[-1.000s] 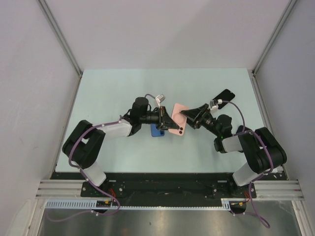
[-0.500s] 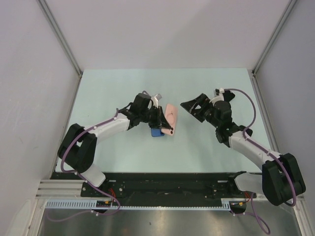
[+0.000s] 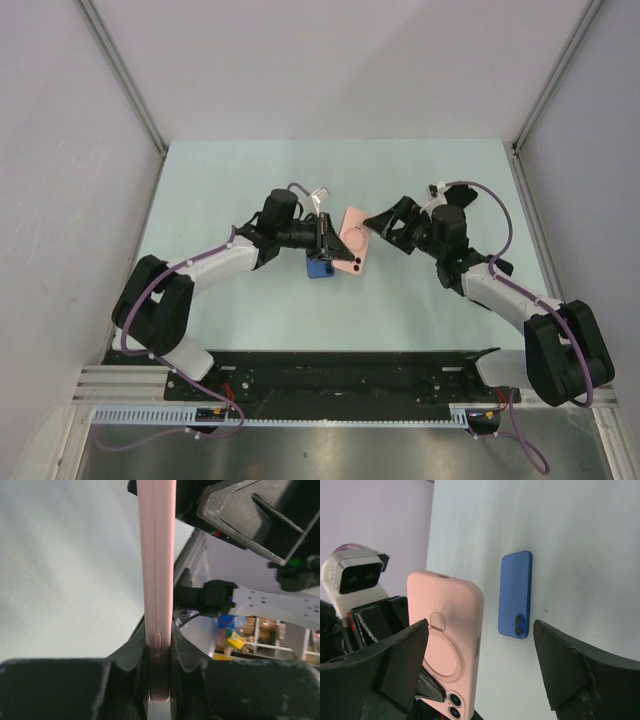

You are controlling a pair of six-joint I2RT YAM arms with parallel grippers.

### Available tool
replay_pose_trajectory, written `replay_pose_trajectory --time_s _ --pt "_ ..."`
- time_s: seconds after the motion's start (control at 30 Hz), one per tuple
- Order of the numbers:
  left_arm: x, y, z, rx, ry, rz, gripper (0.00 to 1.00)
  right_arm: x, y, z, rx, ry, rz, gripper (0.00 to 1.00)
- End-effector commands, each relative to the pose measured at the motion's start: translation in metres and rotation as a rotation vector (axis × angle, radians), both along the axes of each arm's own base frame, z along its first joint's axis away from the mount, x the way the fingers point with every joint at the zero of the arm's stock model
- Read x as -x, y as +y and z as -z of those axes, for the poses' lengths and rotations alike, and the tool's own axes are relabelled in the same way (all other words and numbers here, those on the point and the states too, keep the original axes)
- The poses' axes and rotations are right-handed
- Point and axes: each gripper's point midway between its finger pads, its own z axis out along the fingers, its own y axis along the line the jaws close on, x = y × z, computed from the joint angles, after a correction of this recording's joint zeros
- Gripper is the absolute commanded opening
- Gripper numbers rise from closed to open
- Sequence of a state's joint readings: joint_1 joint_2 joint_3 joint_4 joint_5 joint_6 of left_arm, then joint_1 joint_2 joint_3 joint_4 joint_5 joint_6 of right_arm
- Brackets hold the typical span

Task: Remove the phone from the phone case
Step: Remove the phone case from the phone.

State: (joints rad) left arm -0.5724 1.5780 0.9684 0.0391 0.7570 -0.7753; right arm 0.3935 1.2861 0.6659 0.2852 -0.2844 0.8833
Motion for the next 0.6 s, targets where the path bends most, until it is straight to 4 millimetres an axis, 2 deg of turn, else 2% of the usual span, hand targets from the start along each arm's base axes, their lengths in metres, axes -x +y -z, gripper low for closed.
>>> replay_pose_trajectory --time_s 0.0,0.03,0.1,0.13,0.2,0.23,0.27,0.4,0.57 --pt "0.012 -0.001 -0.069 0.288 -0.083 0.115 0.0 0.006 0.006 -0.033 -0.147 -0.117 -0.111 0.88" --pt "0.013 -0.001 -0.073 0.31 -0.082 0.12 0.0 0.005 0.006 -0.041 -0.191 -0.138 -0.115 0.87" --pt "0.014 0.001 -0.082 0.365 -0.076 0.128 0.0 0.011 0.003 -0.04 -0.241 -0.133 -0.134 0.81" --pt "0.017 0.001 -0.084 0.38 -0.07 0.143 0.0 0.01 0.003 -0.052 -0.283 -0.185 -0.146 0.79" --pt "0.018 0.001 -0.091 0.422 -0.063 0.151 0.0 0.017 0.004 -0.054 -0.355 -0.172 -0.174 0.72" --pt "0.02 0.002 -0.094 0.437 -0.061 0.164 0.0 0.018 0.005 -0.067 -0.386 -0.229 -0.195 0.7" --pt "0.02 0.001 -0.095 0.451 -0.017 0.159 0.0 0.019 0.007 -0.066 -0.416 -0.206 -0.205 0.68" --pt "0.024 0.002 -0.108 0.531 -0.038 0.189 0.0 0.026 0.014 -0.083 -0.476 -0.273 -0.263 0.65" --pt "0.024 0.002 -0.103 0.537 -0.021 0.186 0.0 0.031 0.016 -0.096 -0.521 -0.314 -0.288 0.6"
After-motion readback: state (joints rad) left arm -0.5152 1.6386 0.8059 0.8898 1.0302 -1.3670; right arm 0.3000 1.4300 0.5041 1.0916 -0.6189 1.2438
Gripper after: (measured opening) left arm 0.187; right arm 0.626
